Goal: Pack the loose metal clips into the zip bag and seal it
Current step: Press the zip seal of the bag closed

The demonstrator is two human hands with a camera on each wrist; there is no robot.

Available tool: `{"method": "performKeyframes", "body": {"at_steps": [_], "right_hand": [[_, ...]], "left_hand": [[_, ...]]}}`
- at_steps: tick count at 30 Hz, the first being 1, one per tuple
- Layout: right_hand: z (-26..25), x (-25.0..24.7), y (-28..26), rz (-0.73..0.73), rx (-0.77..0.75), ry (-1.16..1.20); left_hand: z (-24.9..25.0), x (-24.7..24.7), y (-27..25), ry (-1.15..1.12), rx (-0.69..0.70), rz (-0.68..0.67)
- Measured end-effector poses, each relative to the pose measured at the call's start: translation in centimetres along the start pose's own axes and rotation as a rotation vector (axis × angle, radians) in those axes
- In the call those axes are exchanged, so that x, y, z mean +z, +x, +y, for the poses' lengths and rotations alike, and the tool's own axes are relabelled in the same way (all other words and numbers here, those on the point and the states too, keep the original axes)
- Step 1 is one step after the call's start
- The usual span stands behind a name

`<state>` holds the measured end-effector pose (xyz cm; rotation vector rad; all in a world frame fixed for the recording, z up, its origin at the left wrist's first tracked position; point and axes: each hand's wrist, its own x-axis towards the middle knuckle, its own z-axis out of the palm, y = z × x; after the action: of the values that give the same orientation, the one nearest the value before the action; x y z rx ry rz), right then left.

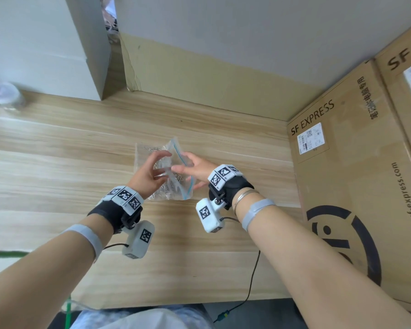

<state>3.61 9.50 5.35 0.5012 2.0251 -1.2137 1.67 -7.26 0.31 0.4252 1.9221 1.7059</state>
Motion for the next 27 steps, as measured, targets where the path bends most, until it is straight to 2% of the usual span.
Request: {"method": "performKeyframes", "body": {"at_steps": [3, 7, 9, 11, 14, 16, 19, 27], "right_hand": [[0.0, 0.5, 0.4, 0.000, -0.053, -0.170], [0.2, 1.3, 1.3, 0.165, -0.121, -0.388], [0.3, 1.4, 1.4, 0.228, -0.148, -0.413], [0.1, 0.7, 0.7, 0.251, -0.170, -0.420], [-0.7, -1.2, -0.8, 0.194, -0.196, -0.492], [-1.3, -2.7, -1.7, 0.159, -0.215, -0.568], [-1.8, -4.7, -2.5, 0.150, -0.226, -0.627], [-1.8, -7.7, -5.0, 0.218, -0.199, -0.662]], "left_hand": [[-0.1, -0.1, 0.4, 0.035, 0.045, -0.051], [-0.1, -0.3, 0.8, 0.000, -0.012, -0.069], [0.2, -0.5, 1.0, 0.051, -0.009, 0.007], [0.7, -1.0, 1.6, 0.184, 0.022, 0.157], [1.5, -2.3, 2.7, 0.316, 0.045, 0.286], [2.1, -2.9, 3.4, 0.369, 0.053, 0.268], [2.5, -3.2, 4.1, 0.438, 0.105, 0.169], [4.0, -1.6, 3.3, 0.397, 0.333, 0.093]]}}
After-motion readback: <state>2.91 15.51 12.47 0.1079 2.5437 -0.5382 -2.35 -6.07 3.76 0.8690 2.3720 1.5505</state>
